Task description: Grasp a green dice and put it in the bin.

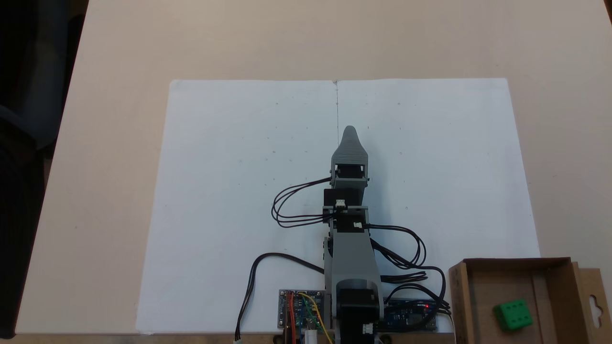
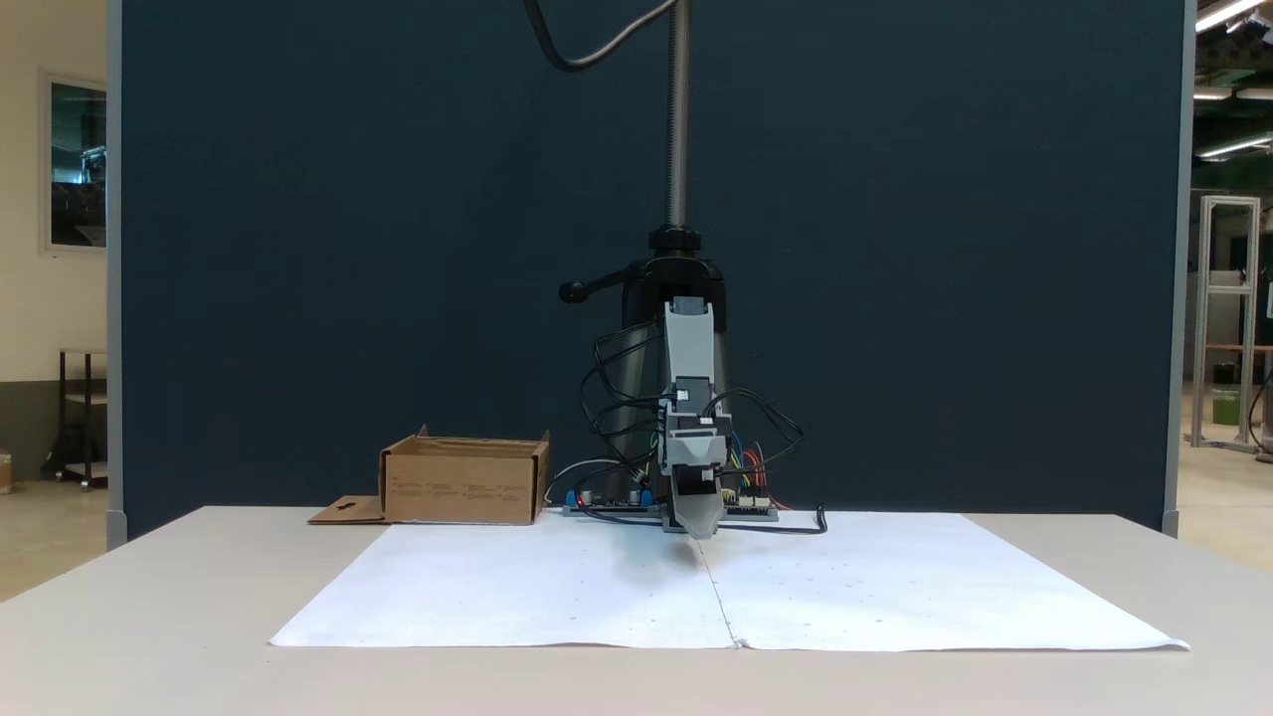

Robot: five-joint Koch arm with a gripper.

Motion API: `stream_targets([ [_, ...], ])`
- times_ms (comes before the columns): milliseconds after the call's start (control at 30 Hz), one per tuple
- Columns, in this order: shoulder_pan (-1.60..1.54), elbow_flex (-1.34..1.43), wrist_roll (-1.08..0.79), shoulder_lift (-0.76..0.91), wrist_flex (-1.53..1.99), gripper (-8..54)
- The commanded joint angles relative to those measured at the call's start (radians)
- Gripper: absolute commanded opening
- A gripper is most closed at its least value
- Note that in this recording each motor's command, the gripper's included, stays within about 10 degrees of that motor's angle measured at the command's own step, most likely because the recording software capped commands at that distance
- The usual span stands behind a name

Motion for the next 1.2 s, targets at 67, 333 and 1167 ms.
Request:
stream_targets([
  [67, 0.012, 0.075, -0.094, 0.12, -0.231, 43.1],
  [333, 0.025, 0.075, -0.095, 0.121, -0.372, 43.2],
  [1167, 0.064, 0.074, -0.091, 0.117, -0.731, 44.8],
])
